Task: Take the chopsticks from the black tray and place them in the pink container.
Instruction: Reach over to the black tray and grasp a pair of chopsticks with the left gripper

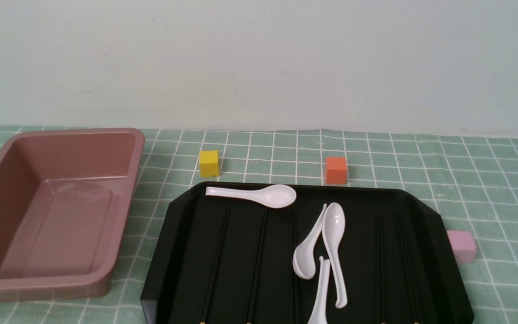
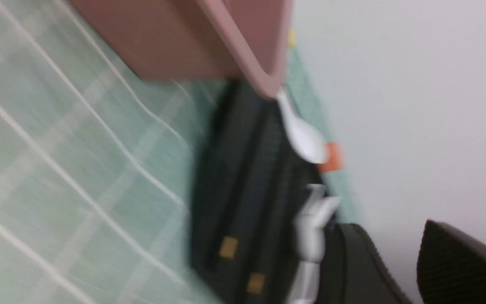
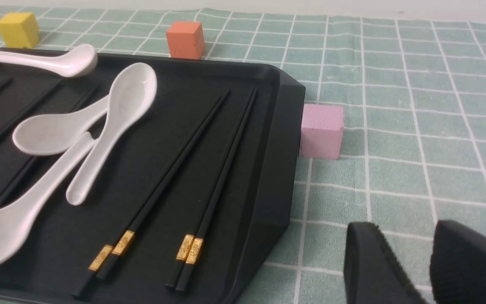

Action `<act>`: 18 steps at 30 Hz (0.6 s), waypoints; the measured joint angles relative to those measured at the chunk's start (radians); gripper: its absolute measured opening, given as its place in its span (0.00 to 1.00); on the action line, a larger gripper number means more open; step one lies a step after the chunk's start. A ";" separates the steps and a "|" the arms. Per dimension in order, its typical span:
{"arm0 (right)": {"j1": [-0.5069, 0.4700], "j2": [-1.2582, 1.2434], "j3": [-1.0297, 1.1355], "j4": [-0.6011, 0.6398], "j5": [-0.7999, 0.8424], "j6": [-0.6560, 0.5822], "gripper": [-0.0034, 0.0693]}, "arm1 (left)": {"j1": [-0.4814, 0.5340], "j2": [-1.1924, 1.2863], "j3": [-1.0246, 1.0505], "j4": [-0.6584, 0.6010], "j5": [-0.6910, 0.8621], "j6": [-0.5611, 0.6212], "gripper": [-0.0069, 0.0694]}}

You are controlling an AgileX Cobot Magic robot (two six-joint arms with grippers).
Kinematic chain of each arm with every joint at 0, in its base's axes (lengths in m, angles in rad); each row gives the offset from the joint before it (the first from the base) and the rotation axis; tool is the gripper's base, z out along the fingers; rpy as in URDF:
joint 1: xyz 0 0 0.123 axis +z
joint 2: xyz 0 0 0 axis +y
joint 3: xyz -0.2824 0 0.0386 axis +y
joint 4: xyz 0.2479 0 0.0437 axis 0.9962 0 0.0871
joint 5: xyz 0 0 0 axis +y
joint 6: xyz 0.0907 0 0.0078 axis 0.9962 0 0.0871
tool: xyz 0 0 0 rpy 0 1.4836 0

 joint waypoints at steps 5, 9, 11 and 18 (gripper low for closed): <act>0.000 0.000 0.000 0.000 0.000 0.000 0.38 | 0.000 0.000 0.000 -0.130 -0.096 -0.023 0.40; 0.000 0.000 0.000 0.000 0.000 0.000 0.38 | 0.000 0.000 -0.002 -0.211 -0.231 -0.031 0.39; 0.000 0.000 0.000 0.000 0.000 0.000 0.38 | 0.000 0.000 -0.033 -0.224 -0.259 -0.003 0.35; 0.000 0.000 0.000 0.000 0.000 0.000 0.38 | 0.000 0.206 -0.430 -0.133 -0.093 0.325 0.07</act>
